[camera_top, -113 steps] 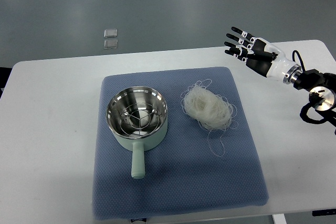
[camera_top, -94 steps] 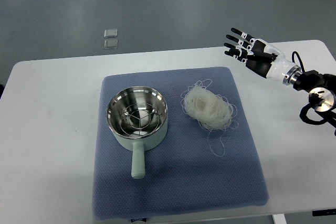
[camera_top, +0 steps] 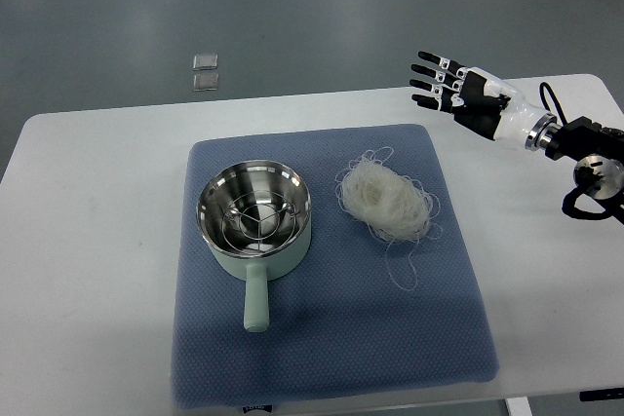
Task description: Put vermicelli into pot with right hand
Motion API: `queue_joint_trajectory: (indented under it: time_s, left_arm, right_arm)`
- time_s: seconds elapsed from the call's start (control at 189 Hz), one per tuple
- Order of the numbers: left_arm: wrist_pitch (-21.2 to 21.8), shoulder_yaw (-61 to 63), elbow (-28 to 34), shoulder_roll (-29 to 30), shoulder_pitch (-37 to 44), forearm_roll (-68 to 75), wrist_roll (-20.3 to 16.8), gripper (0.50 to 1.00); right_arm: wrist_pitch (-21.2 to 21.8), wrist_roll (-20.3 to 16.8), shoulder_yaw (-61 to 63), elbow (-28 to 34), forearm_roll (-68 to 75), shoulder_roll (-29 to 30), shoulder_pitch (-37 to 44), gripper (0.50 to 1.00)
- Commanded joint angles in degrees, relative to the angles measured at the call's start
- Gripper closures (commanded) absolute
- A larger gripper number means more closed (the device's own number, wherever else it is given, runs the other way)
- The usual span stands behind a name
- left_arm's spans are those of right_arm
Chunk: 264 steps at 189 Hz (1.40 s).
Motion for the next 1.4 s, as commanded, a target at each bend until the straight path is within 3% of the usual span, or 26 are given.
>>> queue_joint_trajectory:
  time_s: [0.0, 0.191, 0.387, 0.53, 0.741, 1.07, 1.393]
  left_arm:
    - [0.0, 0.1, -0.1, 0.0, 0.0, -0.1, 0.0, 0.500]
    - [0.0, 0.1, -0.1, 0.0, 0.0, 0.0, 0.0, 0.500]
    - [0.0, 0.1, 0.0, 0.0, 0.0, 0.0, 0.0, 0.500]
    - [0.0, 0.1, -0.1, 0.0, 0.0, 0.0, 0.0, 0.500]
    - [0.0, 0.1, -0.1, 0.0, 0.0, -0.1, 0.0, 0.500]
    - [0.0, 0.1, -0.1, 0.0, 0.0, -0.1, 0.0, 0.500]
    - [0.0, 0.1, -0.1, 0.0, 0.0, 0.0, 0.0, 0.500]
  right_arm:
    - [0.3, 1.7, 0.1, 0.3, -9.7, -0.4, 1.8, 0.517]
    - [0.8, 5.0, -0.1, 1.0, -33.6, -1.5, 6.0, 0.517]
    - [3.2, 6.0, -1.0, 5.7, -54.7, -2.0, 9.4, 0.517]
    - [2.6, 6.0, -1.0, 7.3, -66.1, -1.2, 11.3, 0.517]
    - [1.9, 5.9, -2.5, 7.3, -72.5, 0.0, 12.6, 0.519]
    - [-6.5, 5.6, -9.8, 6.3, -74.6, 4.5, 12.4, 0.519]
    - [-7.9, 5.4, -13.7, 5.2, -75.1, 4.5, 12.4, 0.519]
